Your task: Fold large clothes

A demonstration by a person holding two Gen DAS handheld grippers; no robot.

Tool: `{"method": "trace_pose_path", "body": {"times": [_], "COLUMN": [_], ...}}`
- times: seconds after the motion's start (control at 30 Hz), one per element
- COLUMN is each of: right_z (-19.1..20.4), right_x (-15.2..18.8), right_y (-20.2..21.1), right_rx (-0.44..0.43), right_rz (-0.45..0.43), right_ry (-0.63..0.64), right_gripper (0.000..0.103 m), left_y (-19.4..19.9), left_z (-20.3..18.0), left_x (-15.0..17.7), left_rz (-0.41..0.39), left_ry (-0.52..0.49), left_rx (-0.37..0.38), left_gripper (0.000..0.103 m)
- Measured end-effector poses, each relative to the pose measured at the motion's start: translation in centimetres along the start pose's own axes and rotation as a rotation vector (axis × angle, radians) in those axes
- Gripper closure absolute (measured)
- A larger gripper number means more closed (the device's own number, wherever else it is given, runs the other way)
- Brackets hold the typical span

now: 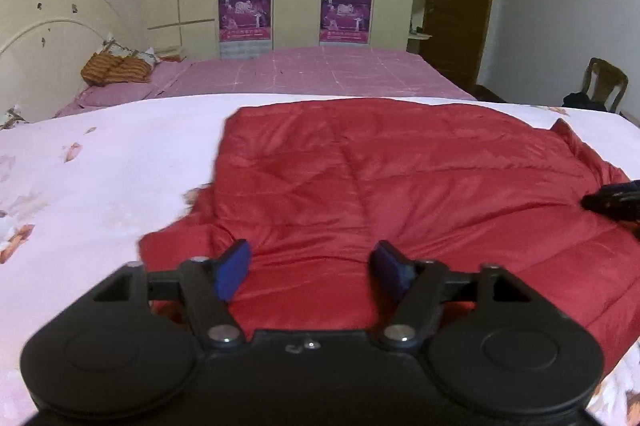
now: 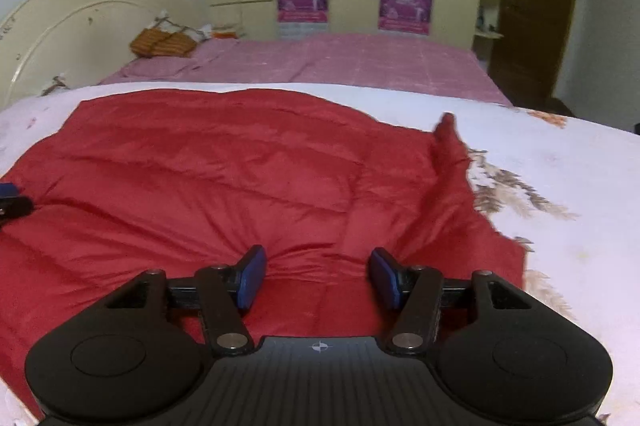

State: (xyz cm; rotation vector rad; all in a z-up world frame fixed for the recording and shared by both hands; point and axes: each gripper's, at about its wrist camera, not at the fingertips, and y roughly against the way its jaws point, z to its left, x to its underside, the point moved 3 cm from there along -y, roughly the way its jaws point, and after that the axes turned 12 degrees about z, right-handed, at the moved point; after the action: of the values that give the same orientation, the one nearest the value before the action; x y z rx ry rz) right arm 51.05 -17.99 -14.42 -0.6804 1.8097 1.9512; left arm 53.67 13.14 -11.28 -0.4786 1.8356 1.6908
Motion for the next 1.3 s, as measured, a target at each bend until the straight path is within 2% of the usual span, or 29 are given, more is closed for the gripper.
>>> {"method": "trace_pose_path", "body": {"times": [0.07, 0.1, 0.2, 0.23, 0.27, 0.3, 0.47, 0.63, 0.8, 1.0, 1.1, 1.13, 1.2, 1.23, 1.3], "right_z": [-1.3, -2.3, -5.4, -6.5, -7.1, -7.9, -9.6, -10.5, -10.8, -10.1, -9.7, -9.6, -9.6, -9.6, -9.4], "right_x": [0.3, 0.6, 1.9, 2.7, 3.3, 4.4, 8.2, 11.8, 13.8, 12.3, 11.4, 11.1, 10.6, 10.4, 10.3], "right_y": [0.7, 1.5, 5.4, 6.6, 7.5, 8.6, 12.2, 13.2, 12.1, 10.4, 8.8, 8.5, 7.7, 7.5, 6.8], "right_rx": [0.023, 0.041, 0.011, -0.013, -0.031, -0.048, -0.163, -0.316, -0.437, -0.478, -0.485, -0.486, -0.488, -0.484, -0.488], "right_rz": [-0.003, -0.014, -0.079, -0.095, -0.098, -0.117, -0.12, -0.073, -0.03, -0.045, -0.028, -0.032, -0.039, -0.036, -0.018], "right_ry": [-0.05, -0.092, -0.238, -0.289, -0.324, -0.367, -0.537, -0.754, -0.907, -0.923, -0.92, -0.924, -0.926, -0.921, -0.917], "right_gripper": [0.046, 0.046, 0.046, 0.042, 0.033, 0.019, 0.018, 0.018, 0.019, 0.019, 0.035, 0.035, 0.037, 0.049, 0.066], "left_y": [1.0, 1.9, 4.7, 5.3, 6.0, 6.7, 8.5, 7.4, 6.0, 2.9, 1.9, 1.7, 1.0, 0.8, 0.5], "left_z": [1.9, 3.2, 6.3, 7.0, 7.5, 8.0, 8.0, 6.9, 6.7, 7.2, 7.3, 7.2, 7.4, 7.4, 7.5], "left_x": [0.2, 0.6, 2.5, 3.3, 4.1, 5.0, 9.2, 11.5, 11.3, 8.8, 8.1, 8.2, 7.8, 7.8, 7.7], "left_rz": [-0.001, -0.004, -0.034, -0.038, -0.039, -0.038, -0.048, -0.037, -0.051, -0.04, -0.039, -0.046, -0.049, -0.046, -0.04], "left_ry": [0.035, 0.079, 0.229, 0.265, 0.304, 0.358, 0.609, 0.787, 0.856, 0.878, 0.869, 0.872, 0.868, 0.866, 0.865], "left_rx": [-0.091, -0.109, -0.066, -0.057, -0.037, -0.003, 0.18, 0.305, 0.353, 0.376, 0.377, 0.382, 0.378, 0.373, 0.368], "left_gripper": [0.024, 0.025, 0.022, 0.022, 0.022, 0.021, 0.021, 0.025, 0.026, 0.037, 0.044, 0.046, 0.059, 0.063, 0.074]}}
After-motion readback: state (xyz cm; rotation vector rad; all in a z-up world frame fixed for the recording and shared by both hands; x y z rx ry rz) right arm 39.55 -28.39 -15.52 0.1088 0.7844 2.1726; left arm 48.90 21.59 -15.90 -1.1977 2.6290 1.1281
